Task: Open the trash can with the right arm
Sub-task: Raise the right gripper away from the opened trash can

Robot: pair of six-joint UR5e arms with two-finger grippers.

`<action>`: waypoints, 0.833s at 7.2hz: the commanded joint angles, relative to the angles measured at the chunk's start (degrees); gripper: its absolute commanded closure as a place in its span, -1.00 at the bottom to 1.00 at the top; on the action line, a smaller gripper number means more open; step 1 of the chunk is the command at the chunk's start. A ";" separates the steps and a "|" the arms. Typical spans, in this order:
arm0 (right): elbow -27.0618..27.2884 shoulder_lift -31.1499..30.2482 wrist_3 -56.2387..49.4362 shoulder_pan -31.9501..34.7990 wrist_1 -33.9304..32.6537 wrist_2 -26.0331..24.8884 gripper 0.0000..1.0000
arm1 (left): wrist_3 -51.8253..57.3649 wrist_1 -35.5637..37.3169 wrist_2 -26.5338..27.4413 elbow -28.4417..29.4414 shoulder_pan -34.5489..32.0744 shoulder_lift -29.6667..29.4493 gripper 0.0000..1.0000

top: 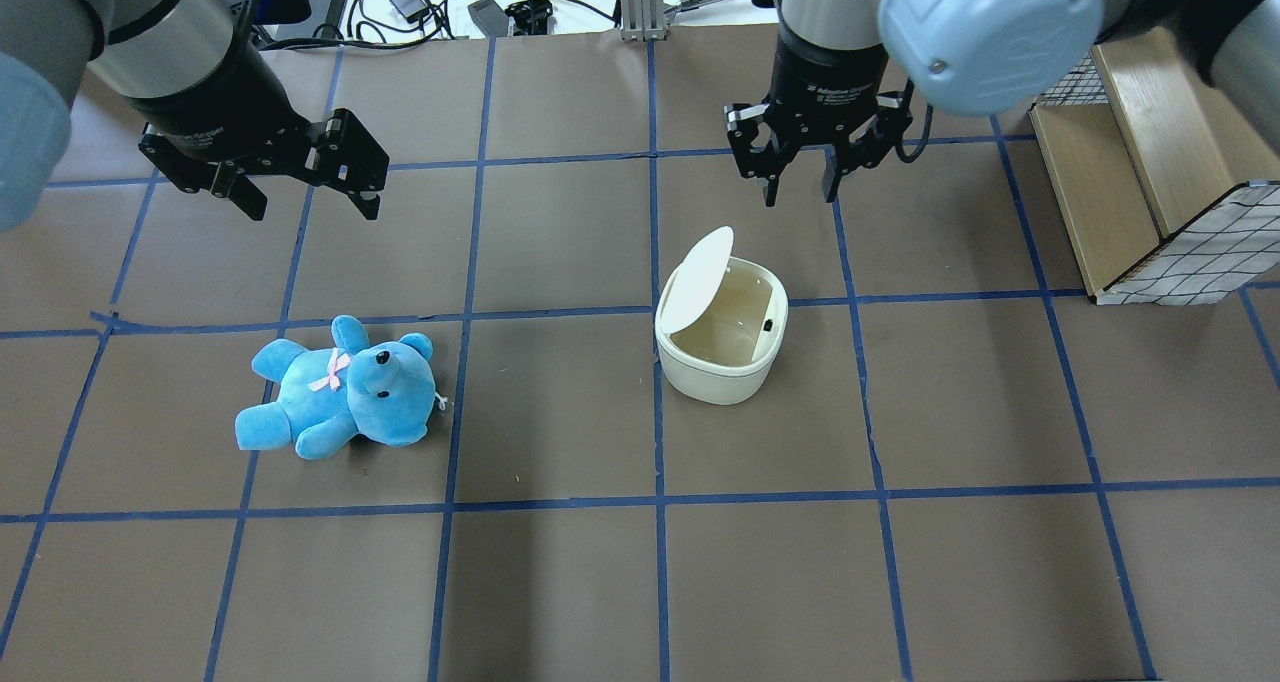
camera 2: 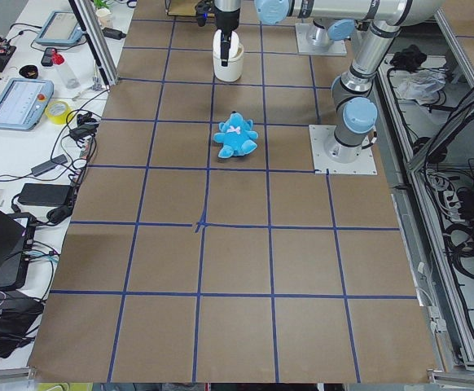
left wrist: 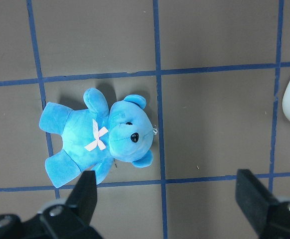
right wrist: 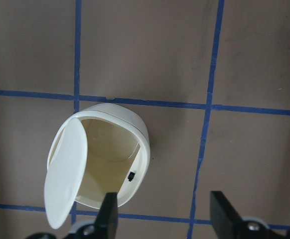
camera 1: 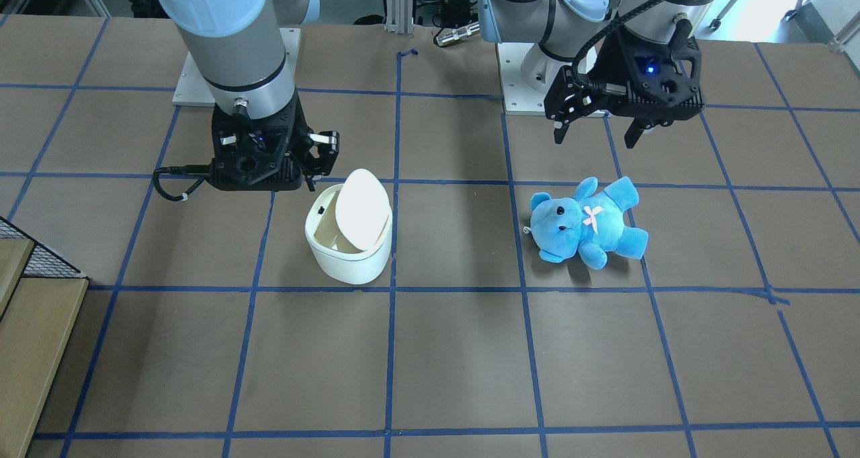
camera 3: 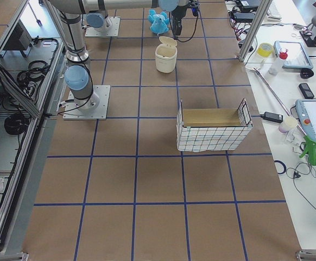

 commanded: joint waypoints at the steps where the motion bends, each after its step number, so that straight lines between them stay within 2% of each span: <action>1: -0.14 -1.32 -10.65 -5.61 0.70 0.24 -1.00 | 0.00 0.00 0.04 0.03 0.00 0.00 -1.00; 4: -0.76 -2.81 -12.54 -7.21 1.23 0.07 -1.00 | 0.00 0.00 0.04 0.03 0.00 0.00 -1.00; 6: -0.67 -5.27 -12.10 -8.35 8.66 -0.46 -0.94 | 0.00 0.00 0.04 0.03 0.00 0.00 -1.00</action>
